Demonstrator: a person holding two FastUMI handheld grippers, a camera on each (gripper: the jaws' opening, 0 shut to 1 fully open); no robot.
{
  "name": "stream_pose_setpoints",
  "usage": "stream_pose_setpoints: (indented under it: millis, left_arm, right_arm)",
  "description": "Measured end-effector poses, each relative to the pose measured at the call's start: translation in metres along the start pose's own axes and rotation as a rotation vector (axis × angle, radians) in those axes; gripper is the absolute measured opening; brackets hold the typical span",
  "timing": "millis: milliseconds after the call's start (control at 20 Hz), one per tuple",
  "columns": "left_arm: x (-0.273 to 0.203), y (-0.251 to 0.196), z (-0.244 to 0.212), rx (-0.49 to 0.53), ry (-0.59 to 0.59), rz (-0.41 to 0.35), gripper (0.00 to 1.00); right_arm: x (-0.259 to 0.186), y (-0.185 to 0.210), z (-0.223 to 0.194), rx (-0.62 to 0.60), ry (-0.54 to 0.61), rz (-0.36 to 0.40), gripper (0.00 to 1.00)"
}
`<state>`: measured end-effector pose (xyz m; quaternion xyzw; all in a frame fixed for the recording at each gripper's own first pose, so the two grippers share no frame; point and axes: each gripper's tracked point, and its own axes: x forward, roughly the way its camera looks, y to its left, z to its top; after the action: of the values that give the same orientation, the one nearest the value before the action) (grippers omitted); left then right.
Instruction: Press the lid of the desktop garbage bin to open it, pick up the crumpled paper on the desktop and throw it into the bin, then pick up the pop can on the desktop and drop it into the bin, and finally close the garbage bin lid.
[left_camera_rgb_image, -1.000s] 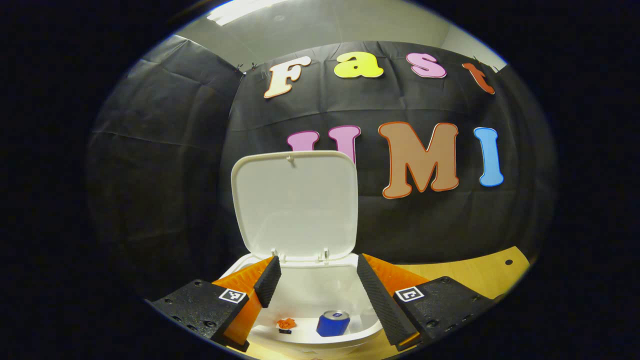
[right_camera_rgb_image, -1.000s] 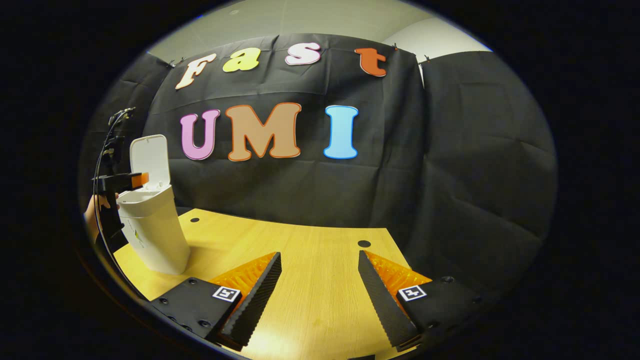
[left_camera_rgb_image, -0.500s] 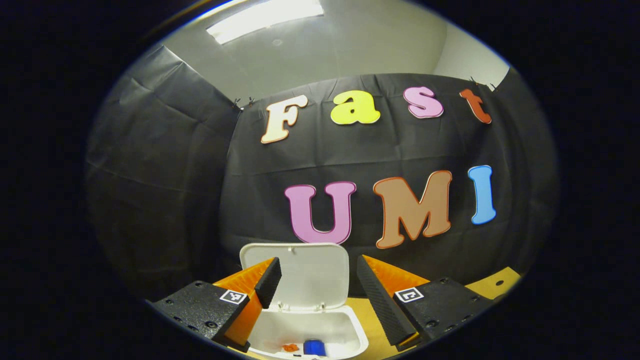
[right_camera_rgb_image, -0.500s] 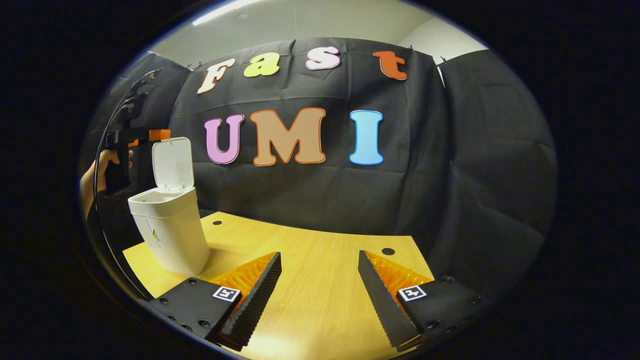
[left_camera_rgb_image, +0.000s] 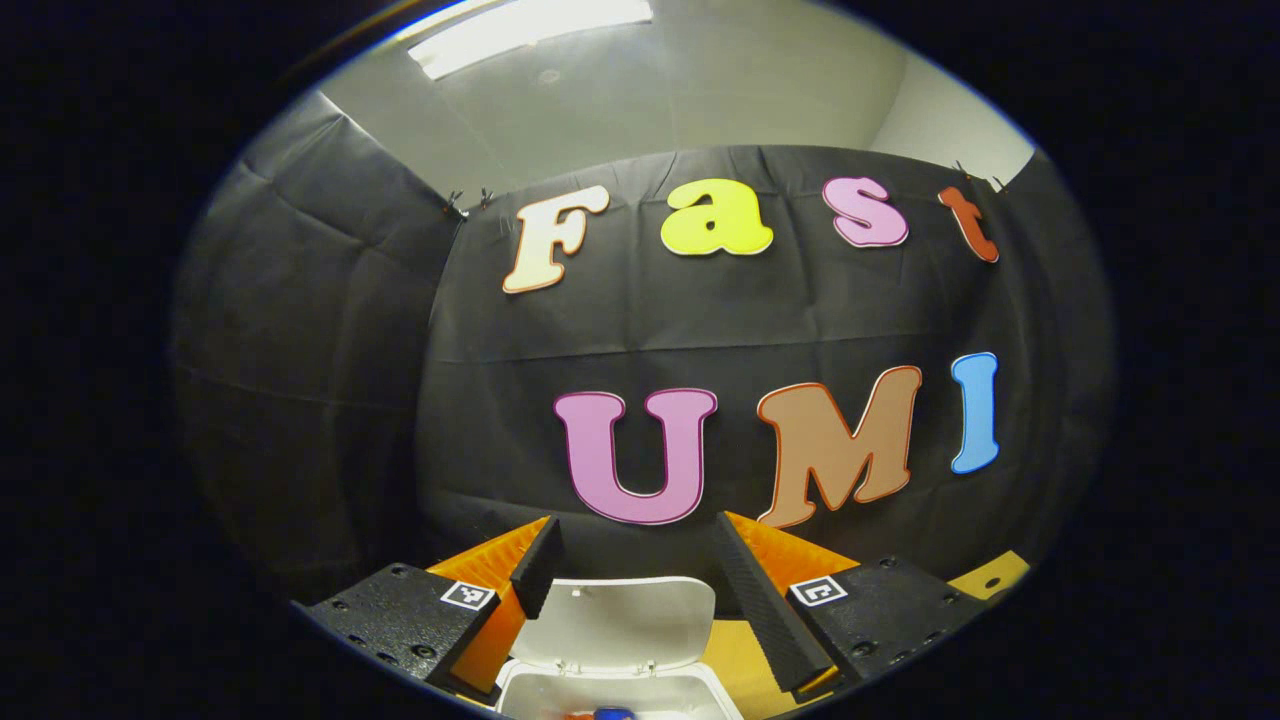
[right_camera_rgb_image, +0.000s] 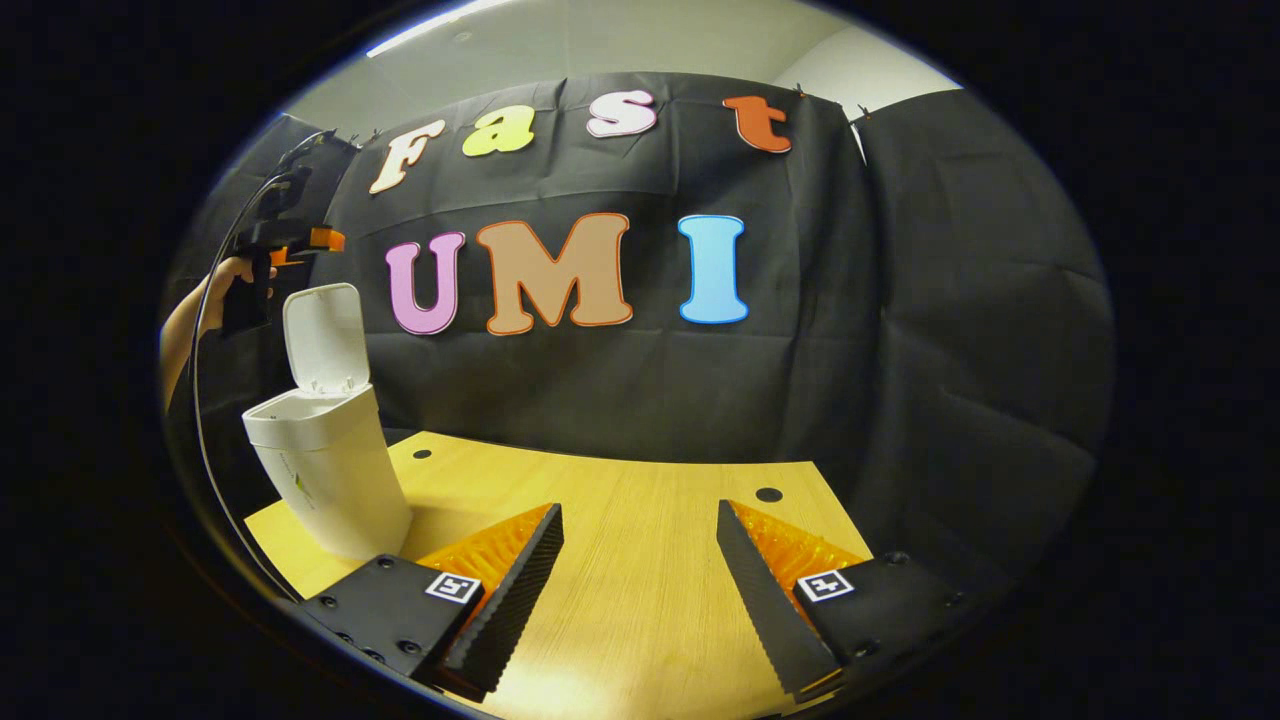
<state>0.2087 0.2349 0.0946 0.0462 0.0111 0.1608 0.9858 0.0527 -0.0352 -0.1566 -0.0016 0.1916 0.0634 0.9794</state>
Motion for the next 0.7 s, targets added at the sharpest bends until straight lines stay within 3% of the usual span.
stream_pose_setpoints:
  millis: [350, 700]
  left_arm:
    - [0.034, 0.016, -0.054, -0.008, 0.186, 0.020, 0.91]
    - [0.012, 0.011, -0.048, 0.000, 0.171, -0.008, 0.94]
  right_arm:
    - [-0.007, -0.008, -0.005, 0.000, 0.012, -0.048, 0.99]
    - [-0.003, 0.005, -0.003, 0.002, 0.009, -0.022, 0.99]
